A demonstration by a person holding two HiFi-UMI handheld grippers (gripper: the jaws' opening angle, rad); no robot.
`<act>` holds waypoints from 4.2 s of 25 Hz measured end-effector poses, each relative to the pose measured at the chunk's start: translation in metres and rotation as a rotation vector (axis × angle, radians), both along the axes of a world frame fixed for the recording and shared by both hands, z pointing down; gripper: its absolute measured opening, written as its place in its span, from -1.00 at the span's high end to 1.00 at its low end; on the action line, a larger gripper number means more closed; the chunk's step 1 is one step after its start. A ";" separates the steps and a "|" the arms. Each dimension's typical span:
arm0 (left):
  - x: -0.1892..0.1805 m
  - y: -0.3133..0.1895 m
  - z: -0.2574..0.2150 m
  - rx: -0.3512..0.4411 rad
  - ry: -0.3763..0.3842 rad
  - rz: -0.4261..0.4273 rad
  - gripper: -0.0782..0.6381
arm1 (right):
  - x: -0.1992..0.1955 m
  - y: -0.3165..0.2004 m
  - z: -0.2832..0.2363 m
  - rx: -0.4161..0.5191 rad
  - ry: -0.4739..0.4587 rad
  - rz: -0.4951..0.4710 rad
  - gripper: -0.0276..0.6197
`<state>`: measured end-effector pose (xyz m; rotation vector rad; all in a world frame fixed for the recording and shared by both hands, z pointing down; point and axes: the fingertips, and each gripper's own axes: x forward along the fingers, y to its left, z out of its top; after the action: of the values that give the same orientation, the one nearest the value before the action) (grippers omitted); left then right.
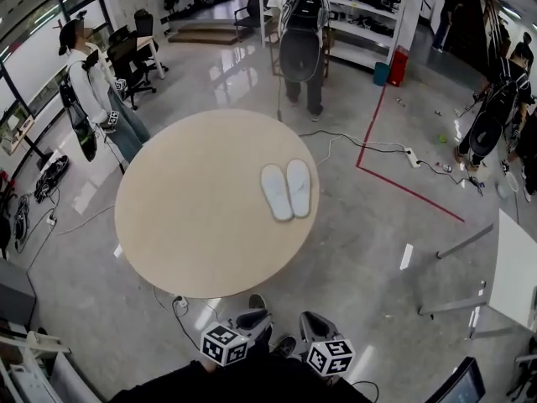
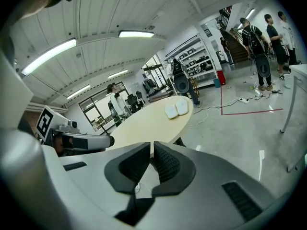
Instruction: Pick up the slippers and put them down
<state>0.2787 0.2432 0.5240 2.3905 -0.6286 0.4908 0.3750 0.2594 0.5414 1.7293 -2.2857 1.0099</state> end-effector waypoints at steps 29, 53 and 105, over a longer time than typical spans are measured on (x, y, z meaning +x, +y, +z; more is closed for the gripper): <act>-0.062 -0.282 0.010 -0.036 0.168 -0.219 0.59 | -0.010 -0.274 -0.020 -0.003 0.166 0.028 0.81; -0.014 -0.356 0.024 -0.059 0.024 -0.402 0.38 | 0.021 -0.394 0.009 -0.001 0.018 -0.178 0.49; 0.106 -0.521 0.183 -0.311 -0.124 -0.460 0.38 | 0.115 -0.552 0.154 -0.255 0.013 -0.126 0.50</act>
<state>0.3847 -0.2774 0.7066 1.8581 -1.0419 0.4931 0.4897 -0.2923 0.6952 1.4685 -2.1183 1.1994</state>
